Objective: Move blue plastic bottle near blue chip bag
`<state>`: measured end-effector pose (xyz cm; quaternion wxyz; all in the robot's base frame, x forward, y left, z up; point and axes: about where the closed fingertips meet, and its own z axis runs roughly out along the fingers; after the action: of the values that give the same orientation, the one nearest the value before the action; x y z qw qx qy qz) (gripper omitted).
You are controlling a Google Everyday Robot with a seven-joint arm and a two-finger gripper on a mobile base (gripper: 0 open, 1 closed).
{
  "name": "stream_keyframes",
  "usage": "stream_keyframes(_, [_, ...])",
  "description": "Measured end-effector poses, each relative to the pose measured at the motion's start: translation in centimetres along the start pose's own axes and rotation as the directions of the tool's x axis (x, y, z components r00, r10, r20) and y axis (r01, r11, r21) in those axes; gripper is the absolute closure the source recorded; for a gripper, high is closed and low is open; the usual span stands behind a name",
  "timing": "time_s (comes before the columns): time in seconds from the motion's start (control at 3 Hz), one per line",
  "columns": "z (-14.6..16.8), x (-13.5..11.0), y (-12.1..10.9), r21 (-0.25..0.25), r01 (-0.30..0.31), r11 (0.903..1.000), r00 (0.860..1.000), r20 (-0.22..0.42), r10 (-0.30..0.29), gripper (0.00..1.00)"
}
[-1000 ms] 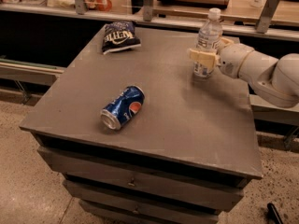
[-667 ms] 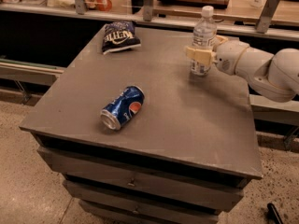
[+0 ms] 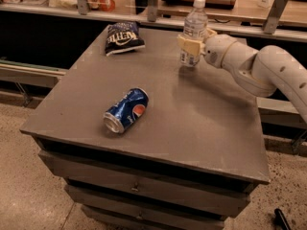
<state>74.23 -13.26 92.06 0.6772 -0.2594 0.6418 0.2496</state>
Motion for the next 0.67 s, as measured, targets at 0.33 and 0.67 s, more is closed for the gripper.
stream_keyframes(0.33, [3.4, -1.1, -0.2, 0.000, 0.005, 1.0000, 0.999, 0.048, -0.005, 1.00])
stream_keyframes(0.67, [6.7, -1.9, -0.2, -0.010, 0.030, 0.9995, 0.997, 0.067, -0.030, 1.00])
